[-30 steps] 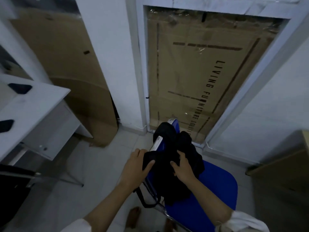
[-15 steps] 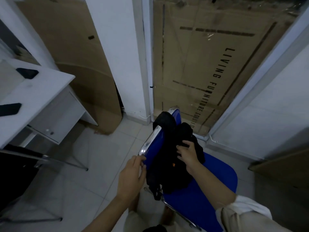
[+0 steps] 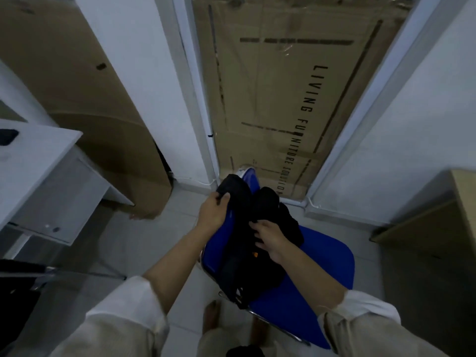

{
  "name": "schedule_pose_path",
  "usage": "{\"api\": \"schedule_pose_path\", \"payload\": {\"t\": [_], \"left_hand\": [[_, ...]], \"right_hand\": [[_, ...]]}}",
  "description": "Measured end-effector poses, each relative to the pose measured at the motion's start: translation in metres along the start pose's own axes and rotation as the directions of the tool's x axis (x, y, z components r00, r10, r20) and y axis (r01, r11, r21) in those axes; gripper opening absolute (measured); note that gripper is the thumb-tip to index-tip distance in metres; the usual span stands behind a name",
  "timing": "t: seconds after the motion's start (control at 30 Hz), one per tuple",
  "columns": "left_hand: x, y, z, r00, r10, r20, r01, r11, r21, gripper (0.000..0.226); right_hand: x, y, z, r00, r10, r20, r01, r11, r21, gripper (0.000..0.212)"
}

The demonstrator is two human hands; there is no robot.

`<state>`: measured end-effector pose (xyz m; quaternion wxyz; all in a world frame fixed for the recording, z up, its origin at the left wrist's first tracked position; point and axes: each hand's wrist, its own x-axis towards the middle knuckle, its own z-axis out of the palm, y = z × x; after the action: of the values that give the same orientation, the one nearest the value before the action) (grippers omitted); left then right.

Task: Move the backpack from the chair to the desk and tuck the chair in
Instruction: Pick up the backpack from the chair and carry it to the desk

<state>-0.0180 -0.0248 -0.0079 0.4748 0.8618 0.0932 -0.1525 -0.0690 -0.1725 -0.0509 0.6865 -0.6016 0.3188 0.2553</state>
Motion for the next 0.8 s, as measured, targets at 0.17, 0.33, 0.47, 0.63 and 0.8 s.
{"api": "schedule_pose_path", "payload": {"t": [0.17,0.33,0.47,0.63,0.8], "left_hand": [[0.031,0.027,0.004,0.995,0.088,0.056,-0.084,0.994,-0.076,0.018],[0.066,0.048,0.018,0.923,0.312,0.226,-0.365,0.895,0.255,0.043],[0.093,0.055,0.033,0.832,0.381,0.404,-0.528,0.766,0.367,0.047],[0.098,0.050,0.050,0.743,0.451,0.494,-0.667,0.557,0.494,0.049],[0.065,0.035,0.054,0.631,0.428,0.647,-0.724,0.626,0.291,0.050]], "right_hand": [[0.000,0.003,0.002,1.000,-0.004,0.009,0.004,0.997,0.078,0.020],[-0.002,0.007,0.000,0.998,0.010,-0.054,-0.003,0.993,0.119,0.003],[-0.006,0.007,-0.003,0.995,0.014,-0.103,-0.001,0.991,0.130,0.011],[-0.008,0.011,-0.009,0.984,0.019,-0.175,0.018,0.978,0.206,0.009],[-0.016,0.009,-0.012,0.967,0.037,-0.253,0.048,0.947,0.319,0.011]]}}
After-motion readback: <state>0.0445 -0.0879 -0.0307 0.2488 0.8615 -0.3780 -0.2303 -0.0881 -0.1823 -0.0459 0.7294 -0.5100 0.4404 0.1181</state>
